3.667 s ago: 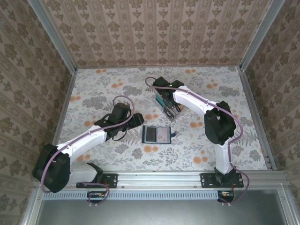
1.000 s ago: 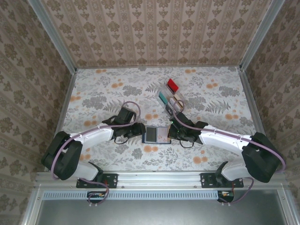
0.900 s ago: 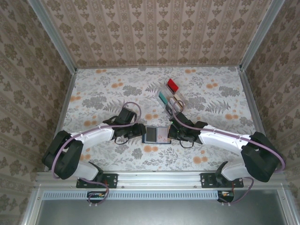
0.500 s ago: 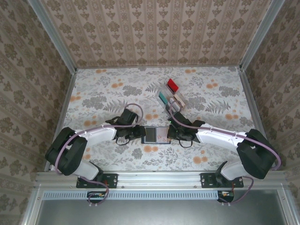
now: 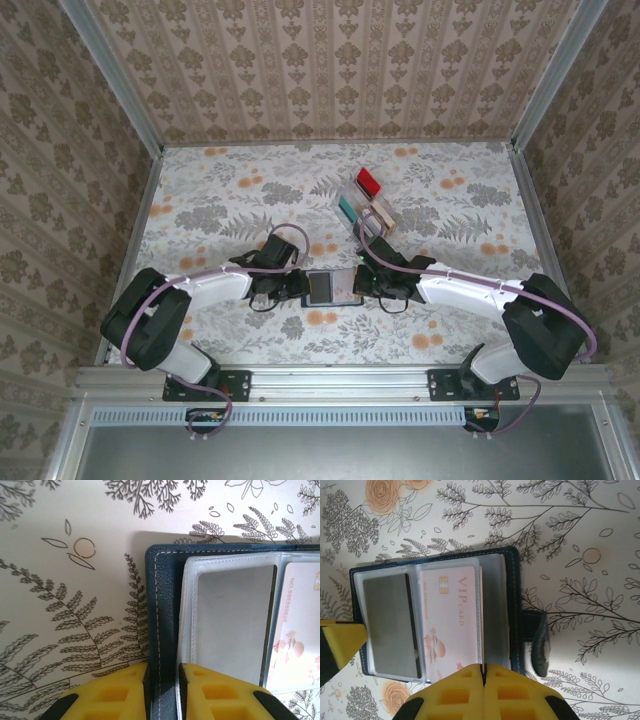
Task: Put the credit cards into the card holder
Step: Turn over the card slot in the card holder.
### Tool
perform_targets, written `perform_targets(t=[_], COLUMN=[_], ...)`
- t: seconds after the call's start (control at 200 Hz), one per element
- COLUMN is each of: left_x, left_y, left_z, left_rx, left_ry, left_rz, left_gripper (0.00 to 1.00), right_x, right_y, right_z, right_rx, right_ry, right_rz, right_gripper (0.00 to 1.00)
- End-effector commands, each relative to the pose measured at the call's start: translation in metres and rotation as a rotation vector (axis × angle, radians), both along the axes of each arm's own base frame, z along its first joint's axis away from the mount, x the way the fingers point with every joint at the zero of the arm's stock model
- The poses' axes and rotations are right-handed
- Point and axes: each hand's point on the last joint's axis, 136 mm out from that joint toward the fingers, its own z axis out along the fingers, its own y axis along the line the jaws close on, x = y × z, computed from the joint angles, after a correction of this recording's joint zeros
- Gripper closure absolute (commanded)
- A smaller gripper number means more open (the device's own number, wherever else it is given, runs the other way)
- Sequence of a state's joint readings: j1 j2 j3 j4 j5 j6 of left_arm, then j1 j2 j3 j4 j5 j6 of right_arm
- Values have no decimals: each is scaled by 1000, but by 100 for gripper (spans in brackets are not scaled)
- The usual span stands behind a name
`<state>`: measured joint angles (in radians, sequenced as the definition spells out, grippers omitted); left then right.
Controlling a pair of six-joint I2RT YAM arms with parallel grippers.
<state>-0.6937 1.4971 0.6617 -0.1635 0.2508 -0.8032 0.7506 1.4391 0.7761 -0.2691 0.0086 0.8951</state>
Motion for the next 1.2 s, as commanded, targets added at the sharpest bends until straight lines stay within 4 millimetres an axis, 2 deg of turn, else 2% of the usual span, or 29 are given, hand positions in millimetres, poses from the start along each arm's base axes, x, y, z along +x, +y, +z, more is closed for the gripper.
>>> perform_targets(t=[0.0,0.16,0.175,0.2,0.405,0.605,0.63,0.82,0.94,1.03,1.1,1.195], left_x=[9,9,9,9,10,11,11,12,11,12,13,13], left_y=[-10,-12,-12,-12,-16,-17,-17,-17,-16,-17,-16,-15], left_z=[9,10,10,10,13,14,14,15,15,16,17,17], left_rx=[-23,-25,-25,-25,-36,-40,-39,-41,-38,-40,-39,-32], left_ry=[-32,-35,-37,-36,-45,-49,-51,-53,-54,-58,-62,-64], left_rz=[-17,-23,-22,-23,-27,-27,-28,-28,-26,-23,-21,-16], left_gripper=[77,77,77,77,77,77,77,77,77,77,77,77], right_x=[5,7,7,8,9,11,11,11,11,11,11,11], right_y=[10,9,10,10,20,28,29,43,27,33,28,2], right_z=[25,31,40,44,54,51,42,42,34,38,38,34], right_rx=[54,46,65,72,123,139,126,167,87,120,106,-23], right_ry=[-32,-43,-64,-72,-90,-81,-61,-59,-40,-56,-54,-43], right_rz=[24,25,25,25,50,68,67,110,62,87,63,-6], right_gripper=[100,100,100,100,100,100,100,100,100,100,100,100])
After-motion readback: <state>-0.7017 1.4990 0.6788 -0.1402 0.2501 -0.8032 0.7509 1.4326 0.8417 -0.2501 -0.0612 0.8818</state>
